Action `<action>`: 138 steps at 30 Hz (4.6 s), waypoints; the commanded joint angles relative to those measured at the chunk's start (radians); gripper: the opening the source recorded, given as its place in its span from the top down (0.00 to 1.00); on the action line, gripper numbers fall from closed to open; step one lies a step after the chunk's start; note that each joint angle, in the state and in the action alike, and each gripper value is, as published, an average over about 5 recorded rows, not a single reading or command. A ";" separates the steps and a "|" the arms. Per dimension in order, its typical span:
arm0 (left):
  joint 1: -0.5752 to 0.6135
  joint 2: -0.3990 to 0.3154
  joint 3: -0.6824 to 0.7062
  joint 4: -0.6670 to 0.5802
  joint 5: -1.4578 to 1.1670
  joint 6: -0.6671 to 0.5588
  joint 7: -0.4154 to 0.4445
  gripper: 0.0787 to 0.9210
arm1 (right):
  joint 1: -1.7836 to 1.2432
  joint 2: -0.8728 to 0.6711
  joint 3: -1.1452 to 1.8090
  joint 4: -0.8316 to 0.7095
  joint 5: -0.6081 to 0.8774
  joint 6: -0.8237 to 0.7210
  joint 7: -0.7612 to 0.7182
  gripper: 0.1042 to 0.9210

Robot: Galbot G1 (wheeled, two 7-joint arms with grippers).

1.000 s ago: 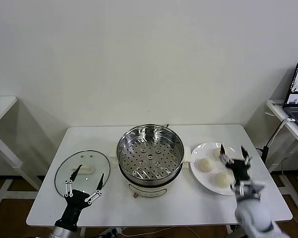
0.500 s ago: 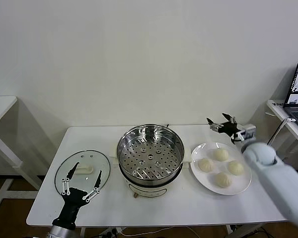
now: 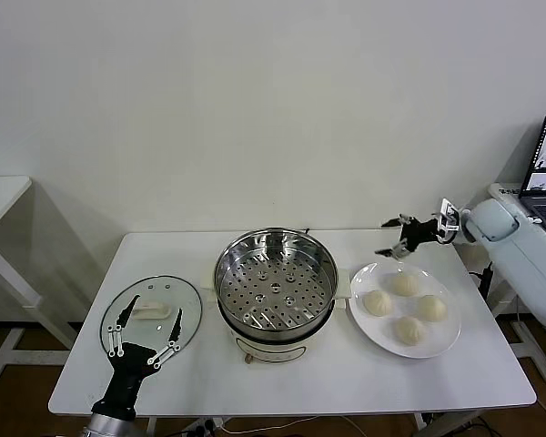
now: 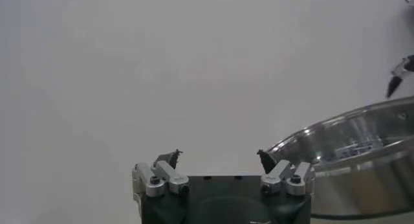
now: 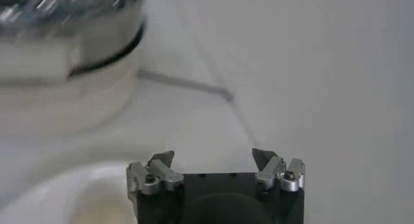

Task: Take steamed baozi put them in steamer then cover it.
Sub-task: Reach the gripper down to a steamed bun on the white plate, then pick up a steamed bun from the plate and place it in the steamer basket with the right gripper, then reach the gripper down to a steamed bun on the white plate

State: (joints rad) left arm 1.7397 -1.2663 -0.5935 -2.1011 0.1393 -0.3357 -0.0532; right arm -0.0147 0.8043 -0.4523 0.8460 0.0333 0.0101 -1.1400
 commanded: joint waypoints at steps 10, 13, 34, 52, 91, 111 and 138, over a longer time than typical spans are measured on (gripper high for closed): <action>0.011 -0.006 -0.008 -0.009 0.002 0.005 -0.004 0.12 | 0.076 0.090 -0.120 -0.147 -0.365 0.046 -0.097 0.12; 0.012 -0.008 -0.007 -0.009 0.002 0.006 -0.004 0.12 | 0.064 0.100 -0.116 -0.159 -0.367 0.043 -0.076 0.12; 0.008 -0.008 -0.010 0.000 0.002 0.008 -0.010 0.12 | 0.009 0.173 -0.083 -0.238 -0.406 0.057 -0.009 0.13; 0.003 -0.008 -0.017 -0.012 0.000 0.018 -0.015 0.12 | 0.048 0.124 -0.110 -0.107 -0.342 0.093 -0.027 0.30; -0.011 -0.005 -0.008 -0.043 -0.005 0.006 -0.020 0.12 | 0.421 0.386 -0.531 0.392 -0.334 0.731 -0.114 0.29; -0.008 0.005 -0.024 -0.042 -0.027 0.004 -0.026 0.12 | 0.289 0.524 -0.467 0.236 -0.529 0.750 -0.081 0.28; -0.029 0.013 -0.018 -0.044 -0.031 0.020 -0.030 0.12 | 0.680 0.031 -0.738 0.370 0.396 -0.064 -0.078 0.12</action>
State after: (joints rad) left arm 1.7106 -1.2538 -0.6118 -2.1441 0.1086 -0.3183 -0.0832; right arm 0.5002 1.0128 -1.0273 1.1918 0.0449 0.2828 -1.2716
